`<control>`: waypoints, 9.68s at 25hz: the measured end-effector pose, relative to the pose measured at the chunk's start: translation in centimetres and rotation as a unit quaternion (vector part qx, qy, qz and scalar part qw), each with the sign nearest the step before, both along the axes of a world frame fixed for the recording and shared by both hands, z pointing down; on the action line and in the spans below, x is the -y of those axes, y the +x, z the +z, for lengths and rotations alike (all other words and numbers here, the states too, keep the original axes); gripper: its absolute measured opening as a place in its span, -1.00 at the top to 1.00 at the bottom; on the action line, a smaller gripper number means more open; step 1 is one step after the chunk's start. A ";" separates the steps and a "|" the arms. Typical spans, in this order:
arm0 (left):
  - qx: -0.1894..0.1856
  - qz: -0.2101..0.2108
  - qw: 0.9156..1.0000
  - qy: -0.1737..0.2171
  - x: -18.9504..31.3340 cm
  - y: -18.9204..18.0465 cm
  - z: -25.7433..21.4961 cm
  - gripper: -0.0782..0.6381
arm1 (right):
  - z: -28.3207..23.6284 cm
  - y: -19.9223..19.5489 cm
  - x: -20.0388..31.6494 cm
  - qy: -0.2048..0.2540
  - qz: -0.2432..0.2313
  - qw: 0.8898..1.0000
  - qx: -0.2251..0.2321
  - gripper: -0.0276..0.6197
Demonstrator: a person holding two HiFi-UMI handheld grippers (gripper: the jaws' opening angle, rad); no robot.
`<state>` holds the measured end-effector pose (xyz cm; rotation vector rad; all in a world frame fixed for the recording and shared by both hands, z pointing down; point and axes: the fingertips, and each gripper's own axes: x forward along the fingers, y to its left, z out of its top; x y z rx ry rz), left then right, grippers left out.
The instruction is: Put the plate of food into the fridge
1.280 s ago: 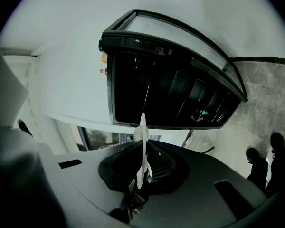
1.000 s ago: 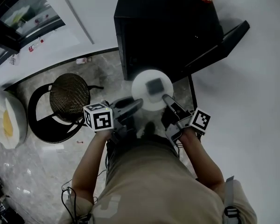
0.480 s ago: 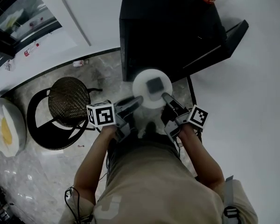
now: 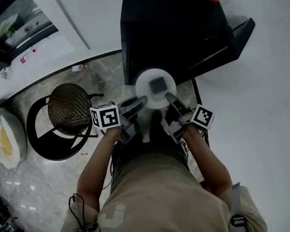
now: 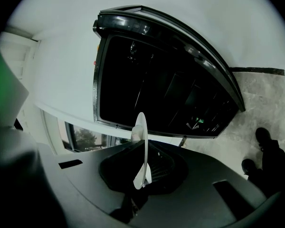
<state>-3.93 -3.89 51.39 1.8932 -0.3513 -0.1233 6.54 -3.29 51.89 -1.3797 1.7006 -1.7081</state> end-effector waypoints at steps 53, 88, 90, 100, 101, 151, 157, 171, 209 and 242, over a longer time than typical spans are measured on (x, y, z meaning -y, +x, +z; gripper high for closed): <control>-0.040 -0.195 0.959 -0.203 10.7 5.2 14.2 0.72 | 12.1 5.0 12.0 -0.042 -0.074 0.994 -0.071 0.83; -0.039 -0.265 0.935 -0.232 12.4 5.1 17.6 0.73 | 16.0 4.8 13.3 -0.055 -0.129 0.986 -0.092 0.76; -0.041 -0.264 0.935 -0.232 12.4 5.1 17.7 0.73 | 16.0 4.9 13.3 -0.055 -0.133 0.985 -0.095 0.71; -0.038 -0.275 0.934 -0.225 13.5 4.8 17.7 0.73 | 15.8 5.9 12.6 -0.057 -0.122 0.986 -0.098 0.62; -0.037 -0.276 0.934 -0.225 13.6 4.7 17.7 0.73 | 15.9 5.8 12.3 -0.059 -0.125 0.986 -0.094 0.62; -0.047 -0.214 0.958 -0.187 14.0 6.0 17.2 0.45 | 16.7 0.8 13.8 -0.039 -0.104 0.994 0.011 0.78; -0.039 -0.210 0.960 -0.183 13.3 6.6 17.4 0.66 | 16.7 0.7 14.2 -0.035 -0.110 0.993 0.006 0.78; -0.039 -0.247 0.953 -0.174 15.1 5.9 17.5 0.72 | 16.7 0.3 13.8 -0.019 -0.174 0.983 -0.061 0.78; -0.024 -0.211 0.965 -0.152 14.8 5.3 17.6 0.72 | 17.6 -0.7 16.5 0.065 -0.339 0.855 -0.387 0.79; 0.006 -0.161 0.975 -0.155 10.5 4.2 19.0 0.72 | 17.6 -1.9 20.2 0.078 -0.359 0.855 -0.366 0.79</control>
